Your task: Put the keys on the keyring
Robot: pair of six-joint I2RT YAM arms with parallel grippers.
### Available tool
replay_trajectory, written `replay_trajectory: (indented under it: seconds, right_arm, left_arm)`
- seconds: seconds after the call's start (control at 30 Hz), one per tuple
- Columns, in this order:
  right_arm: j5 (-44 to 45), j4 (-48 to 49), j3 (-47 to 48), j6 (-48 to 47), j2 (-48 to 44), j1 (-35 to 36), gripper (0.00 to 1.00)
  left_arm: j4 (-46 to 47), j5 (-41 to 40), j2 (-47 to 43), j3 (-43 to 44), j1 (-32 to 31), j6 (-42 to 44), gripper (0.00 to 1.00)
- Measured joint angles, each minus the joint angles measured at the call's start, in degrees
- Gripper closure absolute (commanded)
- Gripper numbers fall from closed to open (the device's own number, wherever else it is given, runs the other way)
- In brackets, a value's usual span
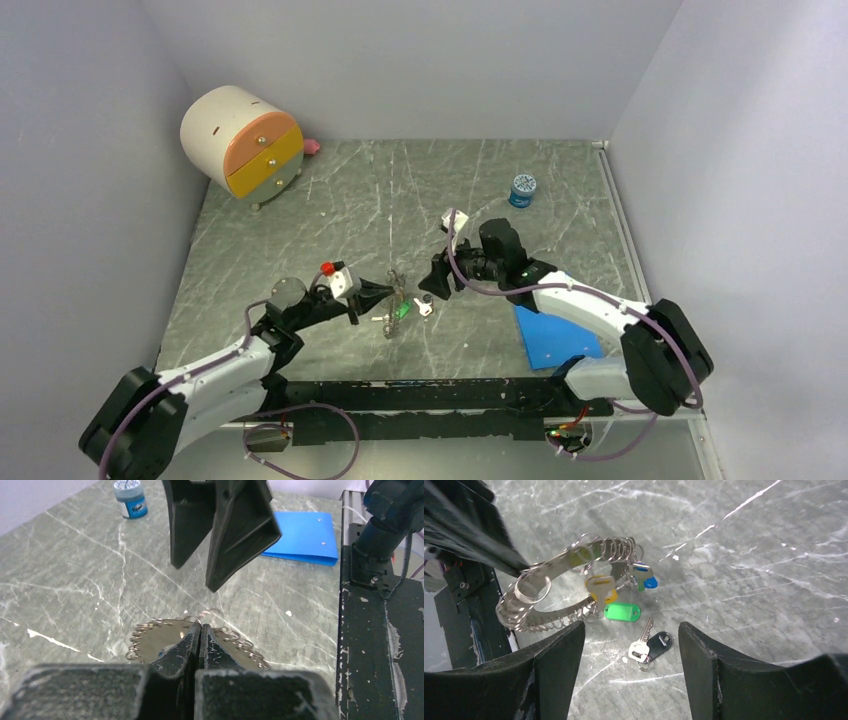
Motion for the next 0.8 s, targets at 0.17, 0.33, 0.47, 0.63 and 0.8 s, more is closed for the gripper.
replay_trajectory:
  seconds: [0.17, 0.33, 0.47, 0.63, 0.8]
  right_arm:
    - [3.1, 3.4, -3.9, 0.9, -4.3, -0.1, 0.13]
    - [8.3, 5.0, -8.5, 3.1, -8.6, -0.5, 0.03]
    - [12.2, 6.1, -9.8, 4.6, -10.3, -0.7, 0.02]
    - [13.4, 7.5, -10.2, 5.9, -10.3, -0.9, 0.01]
    - [12.9, 8.6, -10.2, 6.8, -8.2, -0.9, 0.01]
  left_arm:
    - [4.1, -0.1, 7.6, 1.4, 0.0, 0.3, 0.97]
    - [6.5, -0.1, 14.3, 3.1, 0.0, -0.2, 0.97]
    - [6.2, -0.5, 18.4, 3.1, 0.0, -0.5, 0.97]
    - [5.7, -1.2, 20.7, 3.2, 0.0, -1.4, 0.97]
    - [3.0, -2.9, 20.9, 4.3, 0.0, -1.5, 0.97]
